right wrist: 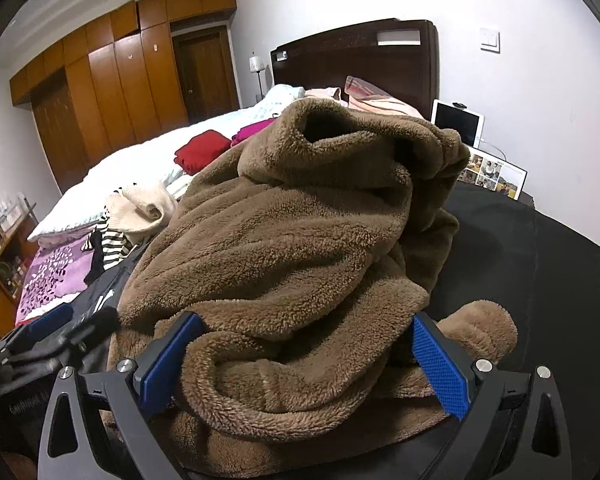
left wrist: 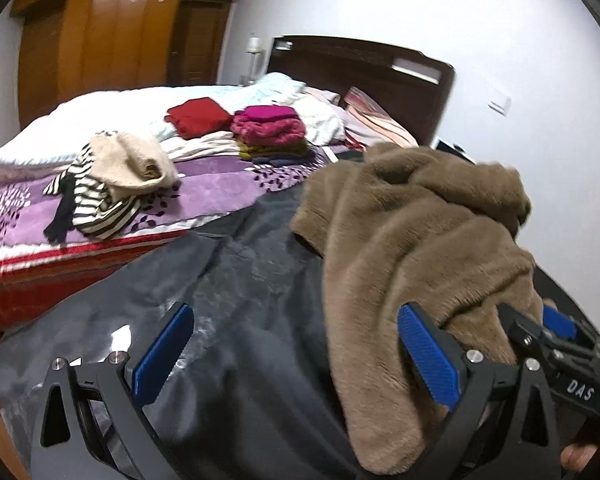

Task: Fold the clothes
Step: 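Reach the right gripper to the brown fleece blanket and grasp its edge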

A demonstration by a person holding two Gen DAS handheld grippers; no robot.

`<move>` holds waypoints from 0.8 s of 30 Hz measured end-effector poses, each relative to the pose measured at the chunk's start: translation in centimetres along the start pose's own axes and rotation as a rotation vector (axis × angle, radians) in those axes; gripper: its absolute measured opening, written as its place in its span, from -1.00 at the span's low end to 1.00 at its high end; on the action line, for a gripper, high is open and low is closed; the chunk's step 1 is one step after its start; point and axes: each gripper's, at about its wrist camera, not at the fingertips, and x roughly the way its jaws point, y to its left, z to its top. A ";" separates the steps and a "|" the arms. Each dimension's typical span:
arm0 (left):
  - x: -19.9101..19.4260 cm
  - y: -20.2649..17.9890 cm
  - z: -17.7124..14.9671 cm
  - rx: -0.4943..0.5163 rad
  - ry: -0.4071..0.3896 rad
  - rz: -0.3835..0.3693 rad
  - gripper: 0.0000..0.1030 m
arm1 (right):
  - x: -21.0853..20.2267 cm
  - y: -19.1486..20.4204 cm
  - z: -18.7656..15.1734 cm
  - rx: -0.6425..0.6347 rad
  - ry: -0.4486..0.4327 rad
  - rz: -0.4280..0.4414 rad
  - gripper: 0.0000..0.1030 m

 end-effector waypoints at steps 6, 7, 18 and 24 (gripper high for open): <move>0.4 0.0 0.0 0.012 0.014 0.006 0.99 | -0.9 0.0 0.4 0.031 -0.038 0.025 1.00; 0.3 -0.1 0.0 0.018 0.010 0.009 0.99 | -1.2 0.0 0.5 0.038 -0.051 0.036 1.00; 0.2 -0.2 -0.1 0.029 -0.001 0.019 0.99 | -0.5 0.0 1.2 0.089 -0.058 0.095 1.00; 0.2 -1.0 -0.2 0.067 -0.009 0.028 0.99 | 1.7 -0.7 1.4 0.110 -0.020 0.089 1.00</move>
